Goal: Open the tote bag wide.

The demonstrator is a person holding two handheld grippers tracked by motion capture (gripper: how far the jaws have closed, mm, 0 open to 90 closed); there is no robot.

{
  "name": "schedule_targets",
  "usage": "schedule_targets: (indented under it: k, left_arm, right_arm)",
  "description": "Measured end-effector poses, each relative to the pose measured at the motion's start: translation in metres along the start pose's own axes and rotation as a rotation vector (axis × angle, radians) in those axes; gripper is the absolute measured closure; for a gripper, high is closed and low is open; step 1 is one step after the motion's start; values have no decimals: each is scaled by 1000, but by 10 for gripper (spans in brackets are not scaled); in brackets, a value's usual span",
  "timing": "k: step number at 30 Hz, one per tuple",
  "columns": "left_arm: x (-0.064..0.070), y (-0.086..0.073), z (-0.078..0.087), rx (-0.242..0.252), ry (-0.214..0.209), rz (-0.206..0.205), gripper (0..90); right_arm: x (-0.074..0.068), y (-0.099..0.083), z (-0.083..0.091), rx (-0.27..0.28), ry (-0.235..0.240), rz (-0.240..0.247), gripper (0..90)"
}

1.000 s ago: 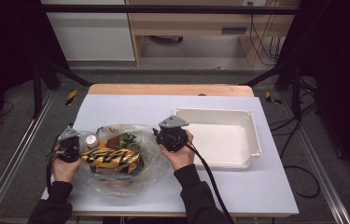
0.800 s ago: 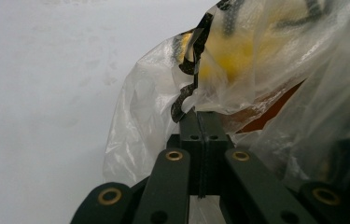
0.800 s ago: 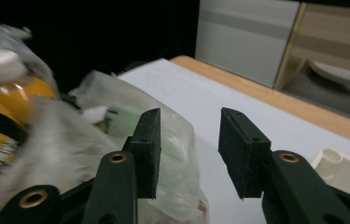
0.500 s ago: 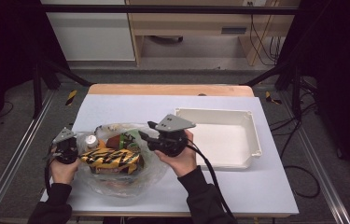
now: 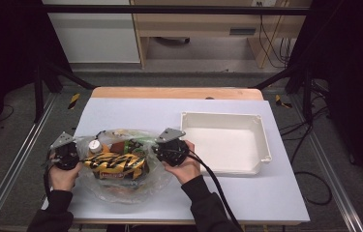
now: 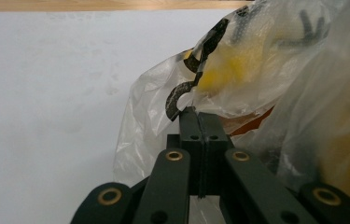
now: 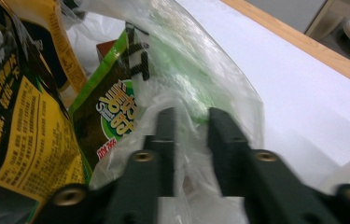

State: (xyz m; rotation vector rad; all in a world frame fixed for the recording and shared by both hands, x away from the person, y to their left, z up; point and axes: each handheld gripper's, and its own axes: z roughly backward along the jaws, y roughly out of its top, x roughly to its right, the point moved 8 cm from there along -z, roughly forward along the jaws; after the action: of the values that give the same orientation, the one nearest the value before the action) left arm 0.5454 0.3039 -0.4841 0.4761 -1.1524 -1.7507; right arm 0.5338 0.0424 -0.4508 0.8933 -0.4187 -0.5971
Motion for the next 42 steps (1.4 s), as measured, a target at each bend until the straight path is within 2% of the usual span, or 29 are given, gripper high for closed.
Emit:
schedule_targets:
  k: [3,10,13,16,17,19,21,22,24,27,30,34,39,41,42]
  left_arm:
    - [0,0,0,-1,2,-3,900]
    - [0,0,2,7,0,-1,900]
    - [-1,0,3,7,0,1,900]
    - [1,0,2,6,-8,-4,900]
    - [3,1,1,6,-8,-5,900]
    - [3,0,1,3,-6,-9,900]
    - [3,0,1,4,-5,-7,900]
    - [3,1,2,6,-4,-6,900]
    - [2,1,3,11,-6,-6,900]
    - [2,1,3,15,-8,-8,900]
    - [2,2,3,16,-8,-10,900]
    - [2,2,3,15,-9,-10,900]
    - [2,2,4,19,-11,-7,900]
    - [2,2,4,20,-13,-7,900]
    - [2,2,4,20,-13,-7,900]
  right_arm:
    - [2,-1,2,-4,2,-12,893]
    - [11,3,21,45,-27,-51,899]
    - [19,-2,32,21,-80,-44,898]
    - [21,-15,39,-12,-70,-56,894]
    - [20,-19,40,-30,-58,-56,887]
    - [19,-26,41,-50,-73,-42,863]
    - [19,-31,38,-60,-68,-36,821]
    - [18,-33,36,-58,-65,-25,780]
    - [17,-31,36,-20,-53,-15,709]
    - [16,-18,47,83,-15,-56,613]
    - [15,1,63,173,6,-81,593]
    - [6,33,76,258,27,-62,591]
    - [-7,68,69,293,45,-33,612]
    - [-11,73,59,273,53,-26,642]
    - [-12,71,52,247,57,-24,655]
